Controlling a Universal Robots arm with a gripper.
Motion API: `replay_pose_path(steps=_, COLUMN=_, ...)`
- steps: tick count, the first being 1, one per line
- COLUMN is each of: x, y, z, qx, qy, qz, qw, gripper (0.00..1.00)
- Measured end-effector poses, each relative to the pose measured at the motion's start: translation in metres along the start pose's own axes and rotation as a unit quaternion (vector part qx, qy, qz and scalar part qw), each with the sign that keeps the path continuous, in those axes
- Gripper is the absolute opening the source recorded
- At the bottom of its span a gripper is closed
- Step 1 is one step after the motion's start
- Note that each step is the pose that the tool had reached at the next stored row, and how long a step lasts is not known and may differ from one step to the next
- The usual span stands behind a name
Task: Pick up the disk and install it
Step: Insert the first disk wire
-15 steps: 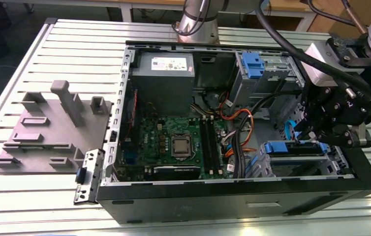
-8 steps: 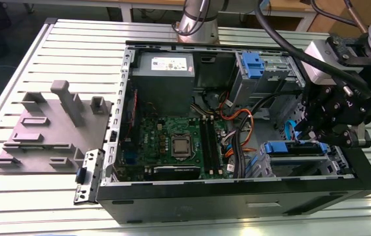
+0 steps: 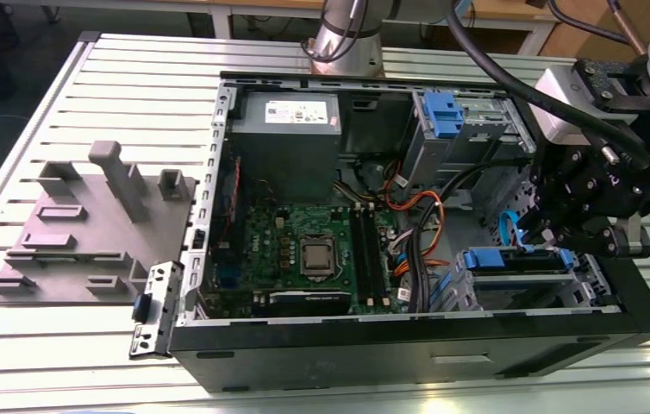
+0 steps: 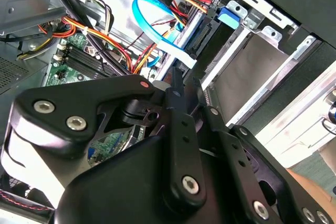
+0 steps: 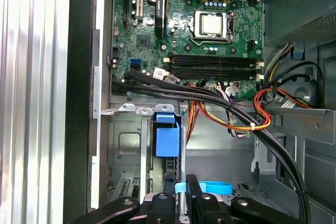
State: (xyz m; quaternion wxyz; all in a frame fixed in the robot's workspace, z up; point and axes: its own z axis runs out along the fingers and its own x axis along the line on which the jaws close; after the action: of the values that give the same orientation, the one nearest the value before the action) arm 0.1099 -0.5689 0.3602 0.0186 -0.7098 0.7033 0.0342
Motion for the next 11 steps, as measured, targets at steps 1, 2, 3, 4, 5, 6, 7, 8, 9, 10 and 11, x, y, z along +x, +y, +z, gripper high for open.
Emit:
replay_pose_path(steps=1, x=0.0, y=0.0, z=0.0, qx=0.0, qy=0.0, qz=0.0, qw=1.0, gripper=0.23)
replay_pose_path(steps=2, x=0.0, y=0.0, z=0.0, qx=0.0, qy=0.0, qz=0.0, qw=1.0, gripper=0.23)
replay_pose_path(steps=3, x=0.0, y=0.0, z=0.0, qx=0.0, qy=0.0, qz=0.0, qw=1.0, gripper=0.23)
replay_pose_path(steps=4, x=0.0, y=0.0, z=0.0, qx=0.0, qy=0.0, qz=0.0, qw=1.0, gripper=0.23)
replay_pose_path(steps=5, x=0.0, y=0.0, z=0.0, qx=0.0, qy=0.0, qz=0.0, qw=1.0, gripper=0.23)
replay_pose_path(steps=6, x=0.0, y=-0.0001, z=0.0, qx=0.0, qy=0.0, qz=0.0, qw=1.0, gripper=0.23)
replay_pose_path(steps=7, x=0.0, y=-0.0006, z=-0.0001, qx=0.0, qy=0.0, qz=0.0, qw=1.0, gripper=0.23)
replay_pose_path(steps=8, x=0.0, y=-0.0014, z=-0.0001, qx=0.0, qy=0.0001, qz=0.0, qw=1.0, gripper=0.23)
replay_pose_path(steps=9, x=0.0, y=-0.0023, z=-0.0001, qx=0.0, qy=0.0001, qz=0.0, qw=1.0, gripper=0.23)
replay_pose_path(steps=10, x=0.0001, y=-0.0036, z=-0.0001, qx=0.0, qy=0.0, qz=0.0, qw=1.0, gripper=0.23)
replay_pose_path(steps=11, x=0.0001, y=-0.0051, z=0.0, qx=0.0, qy=0.0, qz=0.0, qw=1.0, gripper=0.23)
